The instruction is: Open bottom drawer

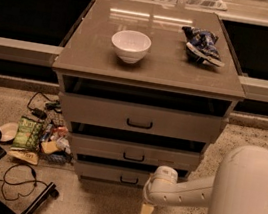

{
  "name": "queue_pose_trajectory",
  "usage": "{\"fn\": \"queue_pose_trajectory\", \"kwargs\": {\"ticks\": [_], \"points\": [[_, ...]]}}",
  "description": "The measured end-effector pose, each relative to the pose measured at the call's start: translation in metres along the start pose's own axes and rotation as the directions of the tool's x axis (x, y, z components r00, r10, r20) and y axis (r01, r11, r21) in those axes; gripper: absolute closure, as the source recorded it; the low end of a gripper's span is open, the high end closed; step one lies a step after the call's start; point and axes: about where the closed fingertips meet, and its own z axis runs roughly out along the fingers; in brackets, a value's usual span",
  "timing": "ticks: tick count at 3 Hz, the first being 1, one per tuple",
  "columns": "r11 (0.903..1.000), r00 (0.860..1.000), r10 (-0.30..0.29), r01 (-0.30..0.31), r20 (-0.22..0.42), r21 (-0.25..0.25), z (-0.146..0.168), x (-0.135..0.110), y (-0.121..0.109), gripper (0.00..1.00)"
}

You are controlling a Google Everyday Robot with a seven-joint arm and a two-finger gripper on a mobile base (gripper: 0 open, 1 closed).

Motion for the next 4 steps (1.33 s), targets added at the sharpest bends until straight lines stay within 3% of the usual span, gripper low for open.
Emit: {"fn": "queue_pose_trajectory", "kwargs": {"ticks": [2, 4], "points": [[0.9943, 0.995, -0.097, 0.098, -0.012, 0.043, 0.069, 0.003, -0.018, 0.0], [0.9819, 0.982, -0.158, 0.167, -0.099, 0.09, 0.102, 0.009, -0.068, 0.0]]}}
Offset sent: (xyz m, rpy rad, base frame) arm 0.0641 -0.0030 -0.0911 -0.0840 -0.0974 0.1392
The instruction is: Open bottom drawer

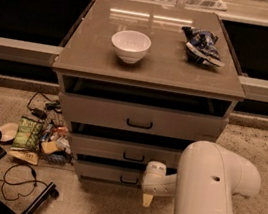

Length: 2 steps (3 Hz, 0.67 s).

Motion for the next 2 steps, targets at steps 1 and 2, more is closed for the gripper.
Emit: {"fn": "queue_pose_trajectory", "kwargs": {"ticks": [1, 2], "points": [[0.9999, 1.0, 0.015, -0.015, 0.003, 0.003, 0.02, -0.001, -0.014, 0.0], [0.9984, 0.998, 0.053, -0.053, 0.022, -0.02, 0.041, -0.004, -0.01, 0.15]]}}
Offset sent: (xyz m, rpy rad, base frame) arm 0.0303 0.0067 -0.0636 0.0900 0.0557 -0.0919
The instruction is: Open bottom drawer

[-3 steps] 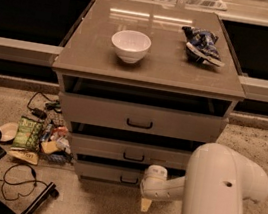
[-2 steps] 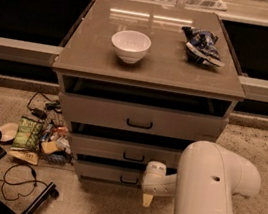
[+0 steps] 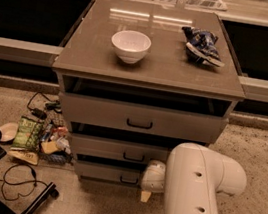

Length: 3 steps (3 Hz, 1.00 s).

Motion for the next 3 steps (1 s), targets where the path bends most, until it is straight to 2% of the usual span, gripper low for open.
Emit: {"fn": "queue_pose_trajectory", "kwargs": {"ticks": [1, 2, 3], "points": [[0.9953, 0.997, 0.082, -0.08, 0.018, -0.054, 0.0175, 0.007, 0.0268, 0.46], [0.9953, 0.997, 0.082, -0.08, 0.018, -0.054, 0.0154, 0.0069, 0.0261, 0.69], [0.9953, 0.997, 0.082, -0.08, 0.018, -0.054, 0.0142, 0.0069, 0.0258, 0.99]]}}
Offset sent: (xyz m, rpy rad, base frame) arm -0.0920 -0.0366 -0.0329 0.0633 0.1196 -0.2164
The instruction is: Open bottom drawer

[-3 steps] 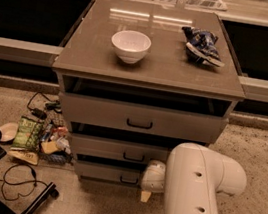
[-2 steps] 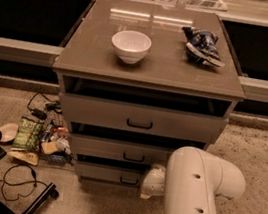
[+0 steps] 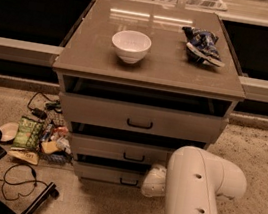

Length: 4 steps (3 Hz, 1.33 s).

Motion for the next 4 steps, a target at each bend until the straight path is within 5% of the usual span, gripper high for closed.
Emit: {"fn": "queue_pose_trajectory", "kwargs": {"ticks": [2, 4], "points": [[1.0, 1.0, 0.0, 0.0, 0.0, 0.0, -0.0022, -0.0002, -0.0005, 1.0], [1.0, 1.0, 0.0, 0.0, 0.0, 0.0, -0.0038, -0.0003, -0.0009, 0.58]]}}
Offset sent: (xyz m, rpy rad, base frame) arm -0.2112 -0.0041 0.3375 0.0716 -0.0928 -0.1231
